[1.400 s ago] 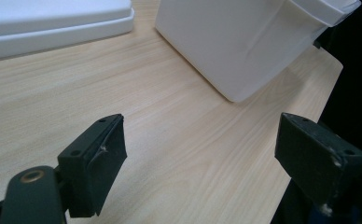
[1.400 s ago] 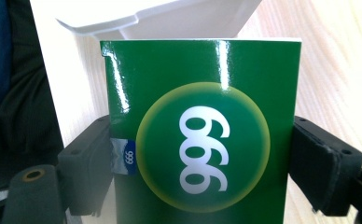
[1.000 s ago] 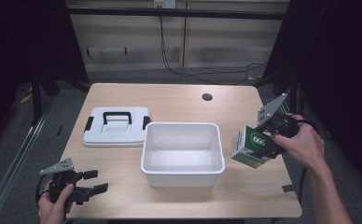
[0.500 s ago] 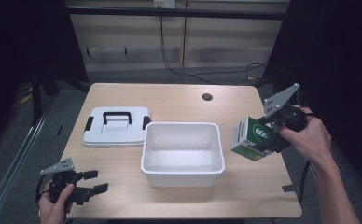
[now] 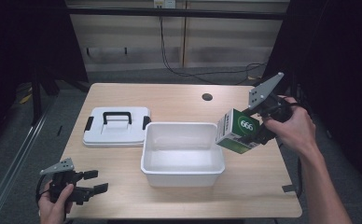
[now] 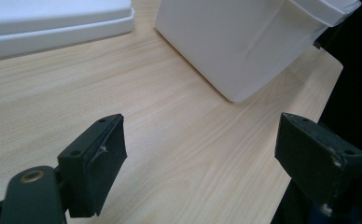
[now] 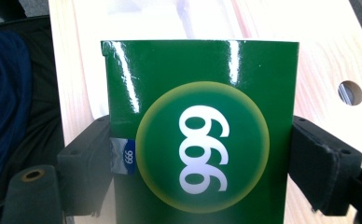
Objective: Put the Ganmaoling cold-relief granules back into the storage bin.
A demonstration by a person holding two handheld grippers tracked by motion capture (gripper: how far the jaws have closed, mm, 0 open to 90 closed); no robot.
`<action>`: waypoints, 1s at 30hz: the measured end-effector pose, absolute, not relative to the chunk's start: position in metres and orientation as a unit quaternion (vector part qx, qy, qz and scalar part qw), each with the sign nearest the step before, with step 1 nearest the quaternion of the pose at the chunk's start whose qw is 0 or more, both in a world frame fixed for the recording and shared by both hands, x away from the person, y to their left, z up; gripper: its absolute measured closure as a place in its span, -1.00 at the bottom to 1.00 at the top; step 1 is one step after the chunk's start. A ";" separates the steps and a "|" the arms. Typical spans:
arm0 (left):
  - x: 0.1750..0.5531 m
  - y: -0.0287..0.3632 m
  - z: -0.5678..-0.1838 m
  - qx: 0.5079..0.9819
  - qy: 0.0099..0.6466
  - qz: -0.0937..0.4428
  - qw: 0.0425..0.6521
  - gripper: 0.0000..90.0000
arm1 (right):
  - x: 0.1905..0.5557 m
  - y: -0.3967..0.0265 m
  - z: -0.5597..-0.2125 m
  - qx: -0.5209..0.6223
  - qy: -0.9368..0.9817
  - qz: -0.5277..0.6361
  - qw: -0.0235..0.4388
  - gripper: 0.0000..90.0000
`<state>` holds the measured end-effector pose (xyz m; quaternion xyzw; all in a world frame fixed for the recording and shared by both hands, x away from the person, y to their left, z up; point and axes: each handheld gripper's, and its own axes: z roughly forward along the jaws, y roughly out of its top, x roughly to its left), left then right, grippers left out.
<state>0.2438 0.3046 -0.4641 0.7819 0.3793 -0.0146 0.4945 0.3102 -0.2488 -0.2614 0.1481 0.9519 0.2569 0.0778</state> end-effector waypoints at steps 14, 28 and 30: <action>0.244 0.304 -0.464 0.784 0.377 -0.015 0.493 -0.63 | 0.321 -0.217 -0.263 0.119 0.959 0.251 0.063 -0.64; 0.244 0.305 -0.464 0.782 0.381 -0.012 0.493 -0.63 | 0.335 -0.187 -0.278 0.103 0.967 0.232 0.036 -0.64; 0.244 0.305 -0.464 0.782 0.381 -0.013 0.494 -0.63 | 0.335 -0.183 -0.279 0.099 0.968 0.230 0.035 -0.64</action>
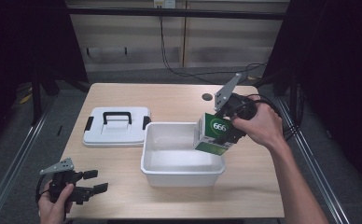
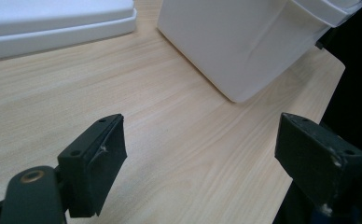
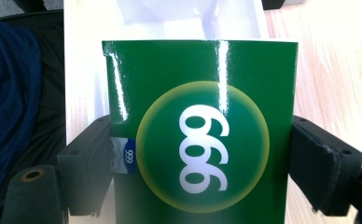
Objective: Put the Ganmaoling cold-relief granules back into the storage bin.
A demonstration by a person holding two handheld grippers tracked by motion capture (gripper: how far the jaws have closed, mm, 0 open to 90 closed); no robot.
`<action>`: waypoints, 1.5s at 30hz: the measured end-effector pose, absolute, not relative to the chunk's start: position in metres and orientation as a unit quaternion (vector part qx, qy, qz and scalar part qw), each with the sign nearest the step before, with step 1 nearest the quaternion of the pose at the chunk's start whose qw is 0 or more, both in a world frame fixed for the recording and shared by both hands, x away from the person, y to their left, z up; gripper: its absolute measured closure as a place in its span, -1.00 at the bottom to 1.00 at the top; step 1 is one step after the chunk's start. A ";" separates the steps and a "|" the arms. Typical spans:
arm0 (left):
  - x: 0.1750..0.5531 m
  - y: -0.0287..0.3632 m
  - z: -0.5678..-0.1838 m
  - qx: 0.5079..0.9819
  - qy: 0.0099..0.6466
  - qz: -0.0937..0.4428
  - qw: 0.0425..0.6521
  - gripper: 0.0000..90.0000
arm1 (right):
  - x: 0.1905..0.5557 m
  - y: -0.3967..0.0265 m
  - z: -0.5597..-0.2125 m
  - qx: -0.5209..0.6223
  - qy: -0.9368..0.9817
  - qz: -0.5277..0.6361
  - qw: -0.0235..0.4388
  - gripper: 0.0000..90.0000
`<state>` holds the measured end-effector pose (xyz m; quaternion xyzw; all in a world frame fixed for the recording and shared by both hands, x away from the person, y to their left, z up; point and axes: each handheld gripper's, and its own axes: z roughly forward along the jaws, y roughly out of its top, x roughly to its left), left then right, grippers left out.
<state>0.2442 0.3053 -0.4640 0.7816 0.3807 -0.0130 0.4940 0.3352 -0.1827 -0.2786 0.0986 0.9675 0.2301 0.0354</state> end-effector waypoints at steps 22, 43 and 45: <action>0.245 0.306 -0.464 0.781 0.381 -0.012 0.495 -0.63 | 0.351 -0.141 -0.307 0.065 0.985 0.155 0.025 -0.64; 0.246 0.305 -0.465 0.781 0.383 -0.015 0.493 -0.63 | 0.365 -0.128 -0.344 0.065 0.993 0.102 0.003 -0.65; 0.246 0.305 -0.465 0.781 0.383 -0.015 0.493 -0.63 | 0.366 -0.127 -0.347 0.066 0.993 0.094 0.001 -0.64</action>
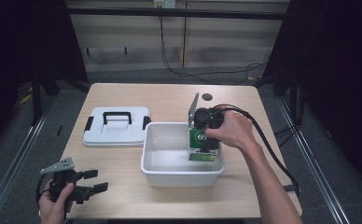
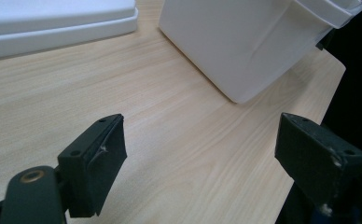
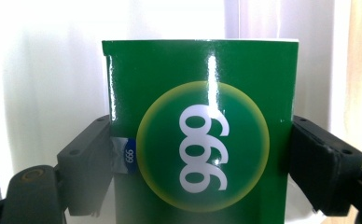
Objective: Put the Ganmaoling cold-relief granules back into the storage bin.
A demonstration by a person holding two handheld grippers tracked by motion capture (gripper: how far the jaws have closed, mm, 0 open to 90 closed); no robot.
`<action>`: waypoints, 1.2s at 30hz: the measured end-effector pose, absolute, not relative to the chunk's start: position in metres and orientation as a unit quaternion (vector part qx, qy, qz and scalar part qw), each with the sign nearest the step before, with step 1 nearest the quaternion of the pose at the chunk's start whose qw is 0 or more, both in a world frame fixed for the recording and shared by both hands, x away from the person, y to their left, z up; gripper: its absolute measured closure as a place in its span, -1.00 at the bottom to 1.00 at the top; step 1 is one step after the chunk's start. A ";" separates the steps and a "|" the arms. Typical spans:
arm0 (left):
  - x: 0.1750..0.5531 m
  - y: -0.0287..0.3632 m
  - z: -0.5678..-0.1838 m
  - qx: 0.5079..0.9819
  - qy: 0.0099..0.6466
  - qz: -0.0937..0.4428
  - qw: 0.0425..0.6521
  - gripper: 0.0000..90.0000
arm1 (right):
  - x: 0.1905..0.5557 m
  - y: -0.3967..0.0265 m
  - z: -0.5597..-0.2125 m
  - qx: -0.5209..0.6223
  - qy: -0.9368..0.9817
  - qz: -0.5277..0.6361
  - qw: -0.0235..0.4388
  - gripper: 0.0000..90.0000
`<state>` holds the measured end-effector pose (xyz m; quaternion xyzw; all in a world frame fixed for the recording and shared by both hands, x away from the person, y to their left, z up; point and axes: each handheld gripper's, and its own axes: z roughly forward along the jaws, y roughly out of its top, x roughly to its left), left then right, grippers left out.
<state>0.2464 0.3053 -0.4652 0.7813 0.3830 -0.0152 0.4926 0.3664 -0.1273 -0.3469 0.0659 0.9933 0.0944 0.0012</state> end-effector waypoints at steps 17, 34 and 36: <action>0.246 0.305 -0.465 0.781 0.382 -0.014 0.493 -0.63 | 0.370 -0.122 -0.376 0.057 0.996 0.062 -0.002 -0.65; 0.245 0.305 -0.464 0.782 0.381 -0.014 0.493 -0.63 | 0.369 -0.115 -0.396 0.048 0.998 0.034 -0.016 -0.65; 0.246 0.305 -0.465 0.783 0.379 -0.016 0.493 -0.63 | 0.369 -0.116 -0.400 0.054 0.998 0.032 -0.021 -0.65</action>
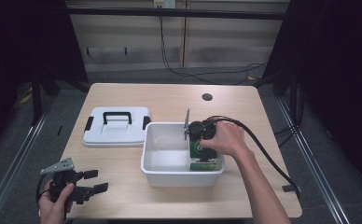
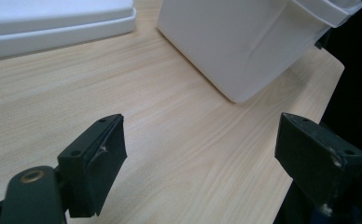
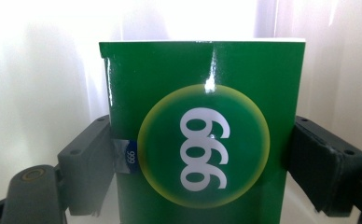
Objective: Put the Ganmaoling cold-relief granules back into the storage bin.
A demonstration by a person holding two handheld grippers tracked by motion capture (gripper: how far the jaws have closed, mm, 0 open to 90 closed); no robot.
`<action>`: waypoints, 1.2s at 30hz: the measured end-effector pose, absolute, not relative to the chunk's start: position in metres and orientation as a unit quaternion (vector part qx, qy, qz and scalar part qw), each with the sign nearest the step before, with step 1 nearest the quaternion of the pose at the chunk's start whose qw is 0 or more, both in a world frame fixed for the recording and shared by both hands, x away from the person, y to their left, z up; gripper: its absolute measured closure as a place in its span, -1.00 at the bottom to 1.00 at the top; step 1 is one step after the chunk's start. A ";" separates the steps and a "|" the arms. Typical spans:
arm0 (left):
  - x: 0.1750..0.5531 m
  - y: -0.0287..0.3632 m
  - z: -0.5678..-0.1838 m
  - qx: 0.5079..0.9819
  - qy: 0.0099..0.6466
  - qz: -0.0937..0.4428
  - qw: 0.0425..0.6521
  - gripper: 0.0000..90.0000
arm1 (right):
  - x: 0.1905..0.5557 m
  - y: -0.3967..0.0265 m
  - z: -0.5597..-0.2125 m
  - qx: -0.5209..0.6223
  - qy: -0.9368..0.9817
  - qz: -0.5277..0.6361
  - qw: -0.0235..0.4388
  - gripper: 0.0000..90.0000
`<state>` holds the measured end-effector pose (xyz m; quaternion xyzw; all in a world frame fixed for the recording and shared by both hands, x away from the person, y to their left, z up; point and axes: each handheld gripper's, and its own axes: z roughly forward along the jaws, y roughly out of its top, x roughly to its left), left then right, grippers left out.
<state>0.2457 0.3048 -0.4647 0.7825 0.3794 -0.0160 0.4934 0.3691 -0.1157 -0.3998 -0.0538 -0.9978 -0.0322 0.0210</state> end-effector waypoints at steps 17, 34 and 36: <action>0.245 0.305 -0.464 0.781 0.381 -0.015 0.495 -0.63 | 0.370 -0.113 -0.412 -0.058 -0.998 -0.014 0.013 -0.68; 0.245 0.305 -0.464 0.781 0.380 -0.016 0.495 -0.63 | 0.365 -0.114 -0.412 -0.052 -0.999 -0.017 0.004 -0.77; 0.245 0.305 -0.464 0.780 0.381 -0.016 0.496 -0.63 | 0.365 -0.116 -0.411 -0.045 -0.999 -0.026 0.002 -0.77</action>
